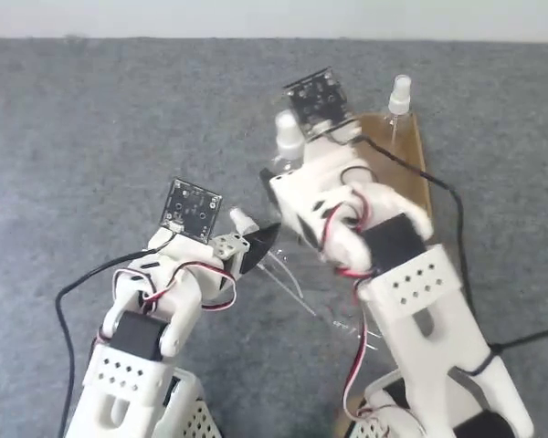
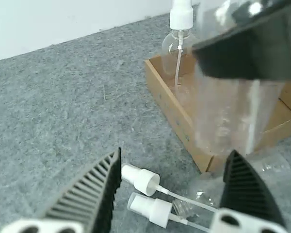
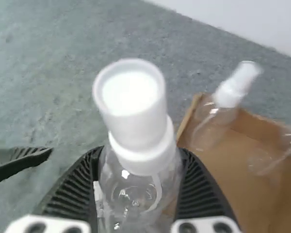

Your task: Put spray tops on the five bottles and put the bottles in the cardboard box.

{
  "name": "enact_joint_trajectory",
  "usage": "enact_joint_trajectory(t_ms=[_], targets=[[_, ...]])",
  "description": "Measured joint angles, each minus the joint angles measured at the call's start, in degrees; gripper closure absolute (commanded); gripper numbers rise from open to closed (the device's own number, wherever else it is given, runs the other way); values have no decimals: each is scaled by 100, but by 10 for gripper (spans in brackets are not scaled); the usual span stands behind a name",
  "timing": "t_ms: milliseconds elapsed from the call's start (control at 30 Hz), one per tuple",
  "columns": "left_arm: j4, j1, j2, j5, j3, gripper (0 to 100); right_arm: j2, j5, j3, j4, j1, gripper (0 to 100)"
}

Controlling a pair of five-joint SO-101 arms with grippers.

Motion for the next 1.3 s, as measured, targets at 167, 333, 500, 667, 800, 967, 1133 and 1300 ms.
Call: enact_joint_trajectory(t_ms=[167, 333, 500, 667, 800, 967, 1133, 1300], targets=[[0, 0, 0, 26, 0, 746, -9, 9, 105, -554, 844, 993], [0, 0, 0, 26, 0, 970, 167, 9, 958, -1591, 1081, 993], [0, -79, 0, 35, 0, 989, 809, 9, 1547, -2936, 1125, 993], [-26, -369, 0, 44, 0, 989, 1591, 9, 1574, -3684, 1143, 993], [-114, -352, 0, 44, 26, 988, 2057, 9, 1574, -3965, 1196, 993], [-114, -360, 18, 44, 44, 988, 2286, 9, 1574, -4035, 1222, 993], [-114, -360, 18, 44, 44, 988, 2611, 9, 1574, -4264, 1319, 993], [-114, -360, 18, 44, 44, 988, 2857, 9, 1574, -4396, 1345, 993]])
